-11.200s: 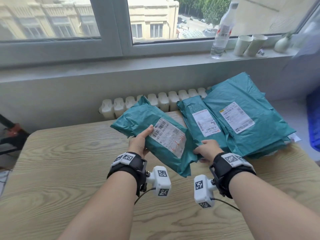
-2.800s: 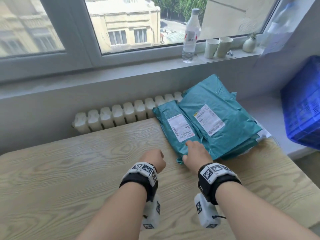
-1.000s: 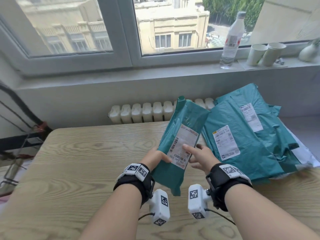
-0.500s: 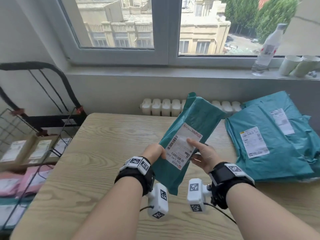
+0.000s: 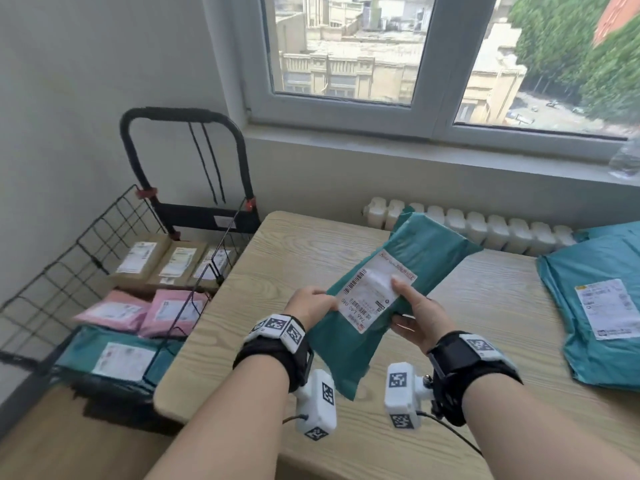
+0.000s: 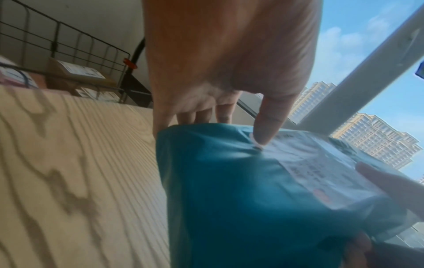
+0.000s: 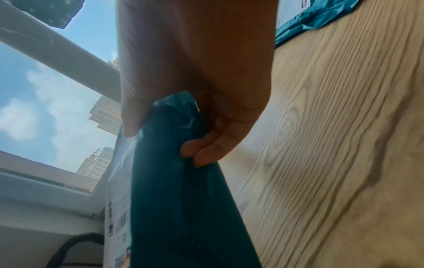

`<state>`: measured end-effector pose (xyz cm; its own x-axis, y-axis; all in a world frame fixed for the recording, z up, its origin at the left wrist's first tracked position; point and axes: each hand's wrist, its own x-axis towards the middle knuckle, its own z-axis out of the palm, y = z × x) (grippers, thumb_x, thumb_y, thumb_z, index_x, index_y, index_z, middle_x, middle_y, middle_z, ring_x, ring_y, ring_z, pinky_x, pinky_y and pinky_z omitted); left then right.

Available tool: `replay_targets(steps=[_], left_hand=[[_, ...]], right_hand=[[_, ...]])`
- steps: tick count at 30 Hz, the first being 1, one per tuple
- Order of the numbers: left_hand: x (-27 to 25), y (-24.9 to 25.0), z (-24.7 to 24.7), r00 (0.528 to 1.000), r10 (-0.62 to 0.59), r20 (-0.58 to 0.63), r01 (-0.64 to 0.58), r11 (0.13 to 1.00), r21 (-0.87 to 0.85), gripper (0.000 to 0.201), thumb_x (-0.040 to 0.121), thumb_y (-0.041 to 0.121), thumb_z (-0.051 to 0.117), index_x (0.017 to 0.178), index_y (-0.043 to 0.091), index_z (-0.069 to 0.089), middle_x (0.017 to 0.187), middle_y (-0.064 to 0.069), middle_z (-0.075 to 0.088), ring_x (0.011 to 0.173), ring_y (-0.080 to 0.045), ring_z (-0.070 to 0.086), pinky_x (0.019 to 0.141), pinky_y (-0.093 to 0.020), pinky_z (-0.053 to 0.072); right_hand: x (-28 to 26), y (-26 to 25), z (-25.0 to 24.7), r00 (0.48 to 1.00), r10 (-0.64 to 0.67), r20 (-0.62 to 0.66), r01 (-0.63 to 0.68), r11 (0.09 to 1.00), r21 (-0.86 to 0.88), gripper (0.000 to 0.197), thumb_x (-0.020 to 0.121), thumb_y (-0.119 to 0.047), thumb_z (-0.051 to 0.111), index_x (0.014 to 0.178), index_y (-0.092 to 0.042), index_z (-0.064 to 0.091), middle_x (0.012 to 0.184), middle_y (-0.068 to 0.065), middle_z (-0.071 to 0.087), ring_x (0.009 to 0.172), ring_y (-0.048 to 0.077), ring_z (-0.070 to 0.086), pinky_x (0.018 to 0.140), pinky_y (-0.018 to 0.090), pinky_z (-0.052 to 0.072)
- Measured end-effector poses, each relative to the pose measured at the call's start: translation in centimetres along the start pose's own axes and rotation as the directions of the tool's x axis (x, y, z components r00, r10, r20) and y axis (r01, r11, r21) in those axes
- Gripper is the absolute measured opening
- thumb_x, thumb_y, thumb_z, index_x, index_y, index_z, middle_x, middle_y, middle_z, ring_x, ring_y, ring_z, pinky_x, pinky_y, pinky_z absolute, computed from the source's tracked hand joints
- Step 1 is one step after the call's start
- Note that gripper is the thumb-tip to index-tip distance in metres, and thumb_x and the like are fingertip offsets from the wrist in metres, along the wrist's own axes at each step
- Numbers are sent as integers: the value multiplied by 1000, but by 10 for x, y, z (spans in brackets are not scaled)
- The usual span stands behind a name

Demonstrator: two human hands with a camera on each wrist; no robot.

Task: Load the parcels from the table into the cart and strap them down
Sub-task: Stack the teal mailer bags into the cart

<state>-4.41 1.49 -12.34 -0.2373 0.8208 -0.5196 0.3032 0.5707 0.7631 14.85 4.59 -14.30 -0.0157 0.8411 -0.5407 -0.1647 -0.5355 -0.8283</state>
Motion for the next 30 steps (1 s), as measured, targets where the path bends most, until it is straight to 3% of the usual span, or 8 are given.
replay_targets(steps=[4, 8, 11, 14, 19, 25, 28, 30], left_hand=[[0, -26, -46, 997, 0, -81, 1, 1000, 7, 47, 84, 23, 68, 128, 10, 56, 125, -5, 58, 115, -21, 54, 90, -26, 40], [-2, -52, -90, 991, 3, -135, -8, 999, -36, 17, 88, 32, 65, 94, 17, 59, 108, -5, 52, 101, -20, 51, 90, -27, 38], [-5, -69, -119, 987, -22, -159, 8, 996, -88, 43, 91, 40, 60, 121, 12, 50, 121, -7, 48, 114, -21, 48, 95, -28, 35], [-4, -84, -143, 983, -54, -176, 27, 988, -151, 51, 91, 45, 60, 124, 9, 45, 127, -7, 50, 112, -22, 50, 97, -32, 39], [5, -103, -174, 969, -164, -186, 89, 930, -355, 89, 74, 60, 66, 140, 9, 34, 134, -10, 52, 117, -29, 54, 104, -44, 41], [9, -120, -206, 972, -206, -116, 137, 890, -435, 91, 63, 68, 68, 131, 13, 44, 116, -9, 64, 96, -28, 67, 74, -38, 56], [22, -131, -229, 967, -194, -164, 96, 877, -472, 99, 46, 68, 74, 125, 12, 52, 113, -8, 67, 96, -29, 69, 85, -46, 57], [32, -130, -249, 959, -188, -213, 61, 868, -493, 87, 63, 60, 76, 127, 7, 49, 117, -9, 64, 101, -29, 66, 91, -45, 55]], right_hand=[[-9, 9, 46, 1000, -10, -26, 10, 999, 33, 40, 82, -39, 74, 104, -9, 60, 89, 8, 69, 76, 21, 65, 63, 31, 53], [-15, 21, 92, 997, -25, -71, 30, 997, 69, 56, 79, -41, 75, 120, -8, 56, 98, 9, 66, 77, 23, 65, 61, 31, 53], [-21, 27, 123, 998, -25, -51, 29, 997, 77, 60, 78, -41, 76, 123, -7, 54, 108, 12, 67, 82, 23, 67, 62, 31, 55], [-26, 32, 152, 999, -21, -36, 25, 994, 110, 58, 80, -39, 75, 123, -6, 54, 114, 13, 65, 79, 21, 66, 66, 32, 58], [-24, 41, 194, 999, 40, -28, -35, 986, 161, 55, 82, -42, 71, 124, -11, 53, 102, 9, 62, 59, 15, 60, 61, 31, 57], [-12, 61, 243, 995, 88, 37, -91, 991, 94, 56, 80, -48, 71, 122, -14, 57, 83, 1, 60, 58, 11, 52, 58, 26, 47], [0, 65, 269, 986, 119, 116, -128, 989, 69, 59, 79, -47, 72, 125, -14, 56, 82, 0, 57, 57, 10, 47, 56, 24, 41], [13, 65, 286, 979, 133, 155, -142, 989, 50, 60, 79, -45, 72, 127, -14, 55, 82, 0, 57, 58, 11, 46, 56, 25, 38]])
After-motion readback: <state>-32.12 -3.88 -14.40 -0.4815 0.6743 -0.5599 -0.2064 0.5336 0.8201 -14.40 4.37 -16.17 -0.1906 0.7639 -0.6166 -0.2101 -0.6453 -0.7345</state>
